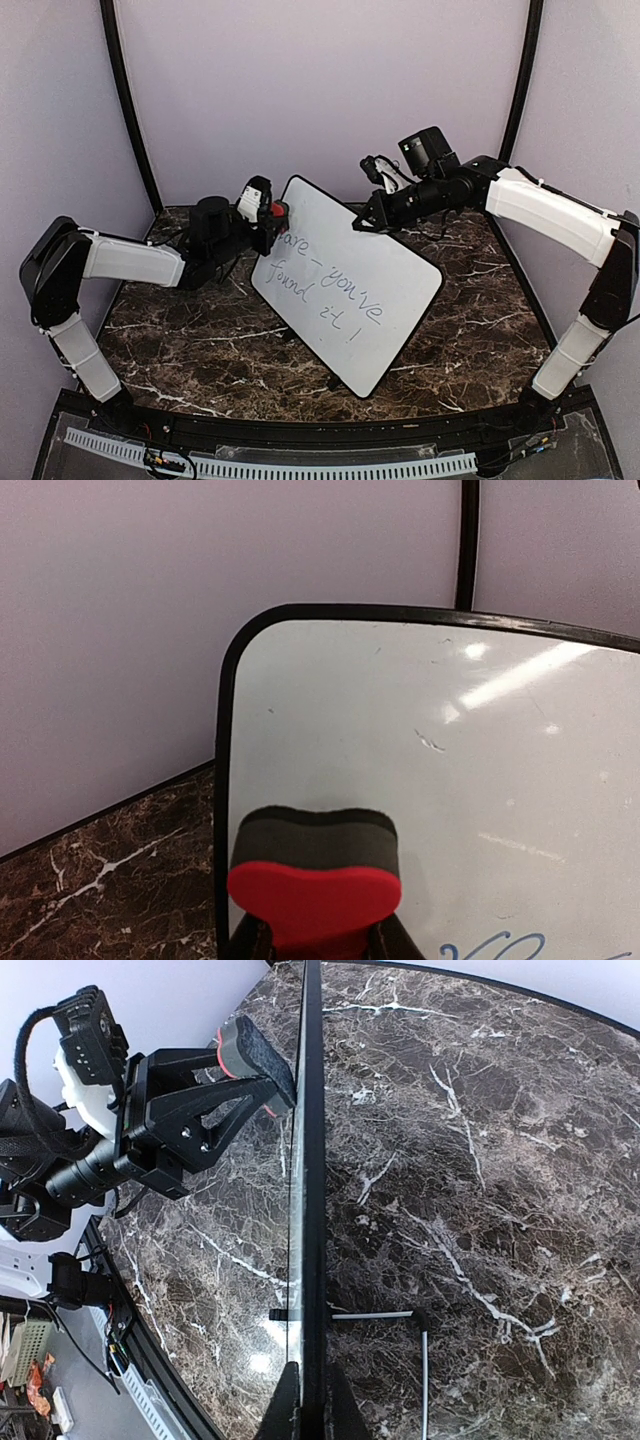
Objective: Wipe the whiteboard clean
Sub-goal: Erase the whiteboard from the whiteboard stand.
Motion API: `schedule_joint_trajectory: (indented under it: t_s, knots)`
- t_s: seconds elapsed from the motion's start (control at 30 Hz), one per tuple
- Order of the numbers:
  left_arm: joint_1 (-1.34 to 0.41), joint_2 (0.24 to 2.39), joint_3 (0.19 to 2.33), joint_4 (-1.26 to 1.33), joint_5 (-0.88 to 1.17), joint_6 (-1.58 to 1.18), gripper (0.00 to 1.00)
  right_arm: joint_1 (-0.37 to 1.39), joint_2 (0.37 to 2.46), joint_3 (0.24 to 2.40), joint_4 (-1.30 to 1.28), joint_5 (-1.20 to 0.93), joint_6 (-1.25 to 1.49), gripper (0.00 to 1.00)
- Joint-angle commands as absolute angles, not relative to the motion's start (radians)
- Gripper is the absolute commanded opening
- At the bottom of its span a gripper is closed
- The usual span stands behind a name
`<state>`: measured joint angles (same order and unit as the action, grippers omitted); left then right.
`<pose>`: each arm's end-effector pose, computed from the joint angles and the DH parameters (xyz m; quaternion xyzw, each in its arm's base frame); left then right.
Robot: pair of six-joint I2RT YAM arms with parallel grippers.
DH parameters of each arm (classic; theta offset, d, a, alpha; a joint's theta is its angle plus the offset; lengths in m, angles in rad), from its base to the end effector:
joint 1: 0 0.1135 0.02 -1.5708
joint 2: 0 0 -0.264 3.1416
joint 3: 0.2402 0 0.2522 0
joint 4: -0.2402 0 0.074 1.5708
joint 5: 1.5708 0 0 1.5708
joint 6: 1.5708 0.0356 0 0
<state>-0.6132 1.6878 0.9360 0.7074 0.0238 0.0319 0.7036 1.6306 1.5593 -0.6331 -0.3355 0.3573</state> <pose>0.3105 -0.2195 0.2474 0.2369 0.6827 -0.2063 0.6597 0.2718 0.2460 0.3497 -0.2232 0.8694 0.3401 0.2803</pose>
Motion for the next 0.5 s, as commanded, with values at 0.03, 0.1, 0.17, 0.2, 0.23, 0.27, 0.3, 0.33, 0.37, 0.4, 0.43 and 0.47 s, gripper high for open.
schedule_joint_trajectory:
  t_s: [0.03, 0.1, 0.17, 0.2, 0.23, 0.27, 0.3, 0.33, 0.37, 0.4, 0.43, 0.47]
  knots:
    - [-0.612, 1.697, 0.886, 0.69, 0.05, 0.005, 0.03, 0.73, 1.657, 1.533, -0.686, -0.384, 0.279, 0.0]
    - [-0.612, 1.697, 0.878, 0.685, 0.04, 0.005, 0.02, 0.73, 1.652, 1.526, -0.684, -0.385, 0.28, 0.0]
    - [-0.612, 1.694, 0.872, 0.681, 0.023, 0.005, 0.02, 0.73, 1.65, 1.52, -0.683, -0.386, 0.279, 0.0]
    - [-0.612, 1.689, 0.865, 0.681, 0.014, 0.005, 0.02, 0.73, 1.648, 1.517, -0.683, -0.387, 0.278, 0.0]
    - [-0.612, 1.688, 0.862, 0.686, 0.012, 0.005, 0.02, 0.73, 1.646, 1.512, -0.681, -0.388, 0.277, 0.0]
    - [-0.612, 1.686, 0.858, 0.692, 0.012, 0.005, 0.02, 0.729, 1.645, 1.509, -0.679, -0.387, 0.276, 0.0]
    - [-0.612, 1.686, 0.863, 0.693, -0.013, 0.005, 0.02, 0.729, 1.644, 1.508, -0.677, -0.387, 0.276, 0.0]
    - [-0.612, 1.688, 0.868, 0.693, -0.016, 0.005, 0.02, 0.729, 1.644, 1.508, -0.677, -0.389, 0.277, 0.0]
    - [-0.611, 1.69, 0.878, 0.694, -0.019, 0.005, 0.02, 0.728, 1.644, 1.508, -0.676, -0.391, 0.276, 0.0]
    - [-0.608, 1.695, 0.885, 0.696, -0.019, 0.005, 0.02, 0.729, 1.646, 1.508, -0.675, -0.394, 0.276, 0.0]
    - [-0.606, 1.697, 0.905, 0.696, -0.008, 0.004, 0.02, 0.729, 1.645, 1.508, -0.674, -0.394, 0.277, 0.0]
    - [-0.597, 1.7, 0.916, 0.694, -0.005, 0.004, 0.02, 0.728, 1.648, 1.509, -0.673, -0.393, 0.276, 0.0]
